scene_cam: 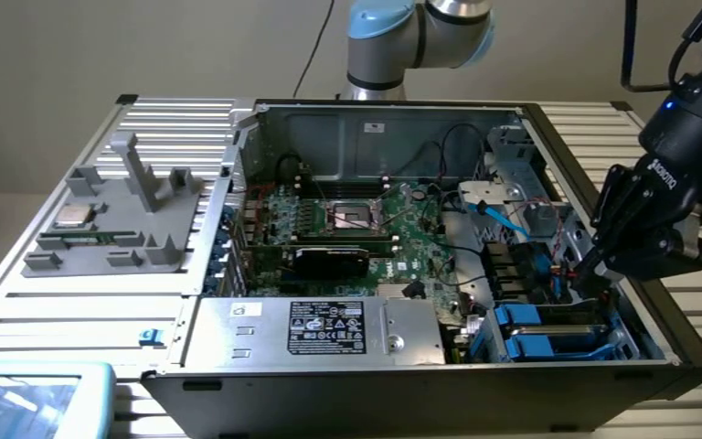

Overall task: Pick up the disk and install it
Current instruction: 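Insert the first disk wire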

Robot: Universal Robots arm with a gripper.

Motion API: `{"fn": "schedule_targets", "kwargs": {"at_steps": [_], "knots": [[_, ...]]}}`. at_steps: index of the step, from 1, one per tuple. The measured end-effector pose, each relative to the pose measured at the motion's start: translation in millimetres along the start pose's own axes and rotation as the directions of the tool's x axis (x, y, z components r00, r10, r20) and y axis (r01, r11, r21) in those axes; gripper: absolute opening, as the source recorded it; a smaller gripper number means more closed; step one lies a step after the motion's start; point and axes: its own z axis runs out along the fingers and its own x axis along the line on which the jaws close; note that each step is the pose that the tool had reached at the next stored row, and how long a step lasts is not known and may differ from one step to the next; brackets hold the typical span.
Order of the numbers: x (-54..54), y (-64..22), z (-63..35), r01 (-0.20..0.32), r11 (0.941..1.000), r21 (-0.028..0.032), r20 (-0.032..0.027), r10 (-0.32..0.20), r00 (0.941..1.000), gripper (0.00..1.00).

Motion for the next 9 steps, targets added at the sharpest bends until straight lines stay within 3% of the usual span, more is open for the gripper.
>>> {"fn": "schedule_targets", "kwargs": {"at_steps": [3,4,7,9], "knots": [[0.0,0.0,0.1,-0.021,0.9997,-0.0095,0.0337,0.021,0.9992,0.15],[0.0,0.0,0.1,-0.026,0.9996,-0.0117,0.0408,0.026,0.9988,0.15],[0.0,0.0,0.1,-0.026,0.9996,-0.0121,0.0422,0.027,0.9988,0.15],[0.2,0.1,0.4,-0.036,0.9993,-0.0129,0.0481,0.036,0.9982,0.15]]}}
